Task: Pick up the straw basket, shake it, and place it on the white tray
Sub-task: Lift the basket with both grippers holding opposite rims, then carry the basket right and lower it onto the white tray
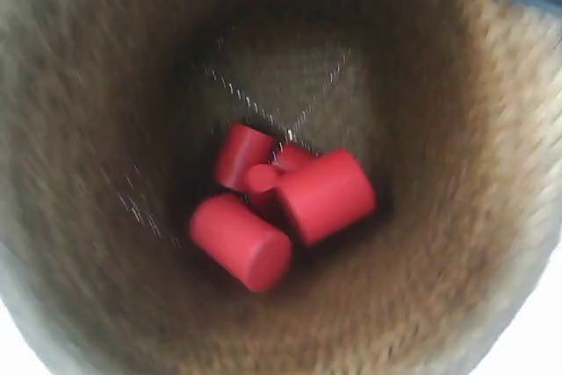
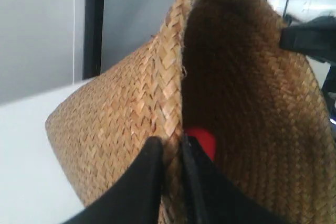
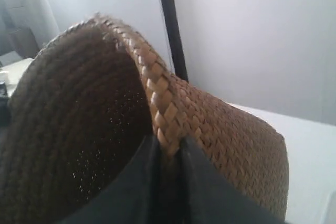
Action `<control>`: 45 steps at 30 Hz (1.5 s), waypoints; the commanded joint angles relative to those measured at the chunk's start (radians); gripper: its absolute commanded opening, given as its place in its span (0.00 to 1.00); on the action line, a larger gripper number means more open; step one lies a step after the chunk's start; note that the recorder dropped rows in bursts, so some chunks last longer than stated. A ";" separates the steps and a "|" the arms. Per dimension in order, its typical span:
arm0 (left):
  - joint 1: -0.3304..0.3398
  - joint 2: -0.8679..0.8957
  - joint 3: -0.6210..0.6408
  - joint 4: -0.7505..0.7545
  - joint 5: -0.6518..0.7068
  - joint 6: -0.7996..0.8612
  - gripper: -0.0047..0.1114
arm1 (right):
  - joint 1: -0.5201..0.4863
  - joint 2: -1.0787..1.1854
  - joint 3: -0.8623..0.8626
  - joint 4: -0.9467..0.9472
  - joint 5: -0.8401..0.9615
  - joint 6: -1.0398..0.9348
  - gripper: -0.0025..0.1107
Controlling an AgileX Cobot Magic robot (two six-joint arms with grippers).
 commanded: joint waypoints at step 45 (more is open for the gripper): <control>-0.285 0.810 -0.529 0.239 -0.142 -0.201 0.04 | -0.025 0.403 -0.428 -1.133 0.640 0.738 0.02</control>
